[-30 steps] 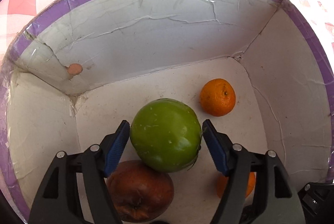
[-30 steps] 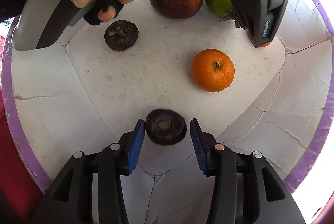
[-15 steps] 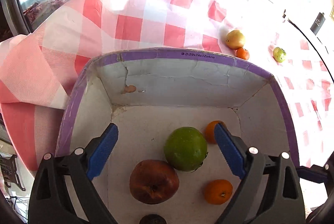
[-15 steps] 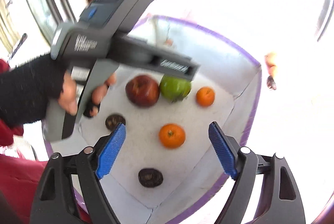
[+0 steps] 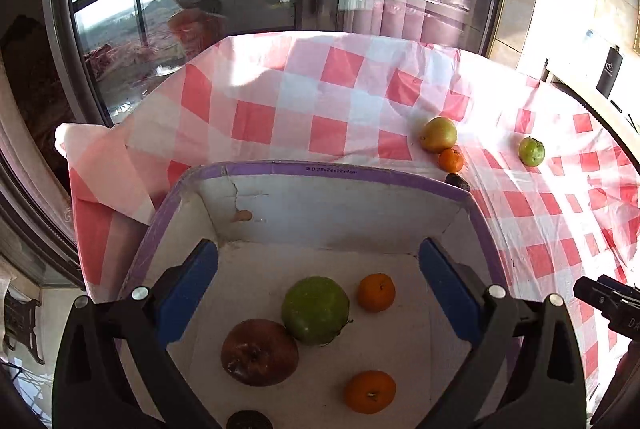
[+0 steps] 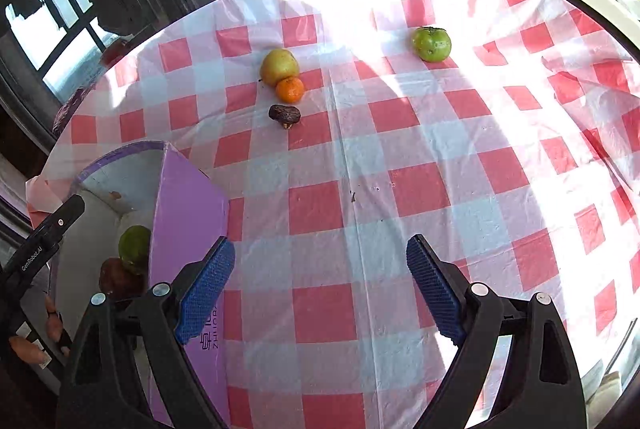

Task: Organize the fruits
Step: 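Move both grippers back toward the remaining fruits on the table, then grasp a dried fruit with the left gripper while the right grasps the green tomato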

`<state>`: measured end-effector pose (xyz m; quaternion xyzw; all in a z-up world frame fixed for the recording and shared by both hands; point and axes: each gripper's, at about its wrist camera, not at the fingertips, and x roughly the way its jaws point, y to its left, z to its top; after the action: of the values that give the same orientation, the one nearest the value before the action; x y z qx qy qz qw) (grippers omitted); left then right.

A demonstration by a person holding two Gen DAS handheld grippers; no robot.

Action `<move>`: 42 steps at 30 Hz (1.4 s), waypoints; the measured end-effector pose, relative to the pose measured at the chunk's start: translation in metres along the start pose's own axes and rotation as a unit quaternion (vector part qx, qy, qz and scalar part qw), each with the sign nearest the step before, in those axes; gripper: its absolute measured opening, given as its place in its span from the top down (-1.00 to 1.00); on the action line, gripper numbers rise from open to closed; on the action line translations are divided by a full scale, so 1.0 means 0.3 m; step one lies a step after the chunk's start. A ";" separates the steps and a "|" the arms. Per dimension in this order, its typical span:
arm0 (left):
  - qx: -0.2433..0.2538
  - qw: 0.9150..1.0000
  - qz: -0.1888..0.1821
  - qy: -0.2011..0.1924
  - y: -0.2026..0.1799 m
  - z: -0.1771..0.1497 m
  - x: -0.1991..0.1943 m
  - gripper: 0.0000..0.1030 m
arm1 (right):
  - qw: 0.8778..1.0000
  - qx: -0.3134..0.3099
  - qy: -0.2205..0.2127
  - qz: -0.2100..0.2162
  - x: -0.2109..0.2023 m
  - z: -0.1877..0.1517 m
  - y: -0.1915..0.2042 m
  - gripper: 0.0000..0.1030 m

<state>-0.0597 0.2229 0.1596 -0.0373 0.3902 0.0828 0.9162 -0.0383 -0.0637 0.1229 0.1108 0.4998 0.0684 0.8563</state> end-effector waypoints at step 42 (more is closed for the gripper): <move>0.063 0.970 0.038 0.233 -0.802 0.066 0.771 -0.95 | 0.990 -0.132 -0.009 -0.044 0.609 0.481 -0.498 -0.68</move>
<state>0.1556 0.0175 0.0074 0.0165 0.5985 0.0816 0.7968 0.1782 -0.1840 -0.0007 -0.0245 0.4834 0.0946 0.8699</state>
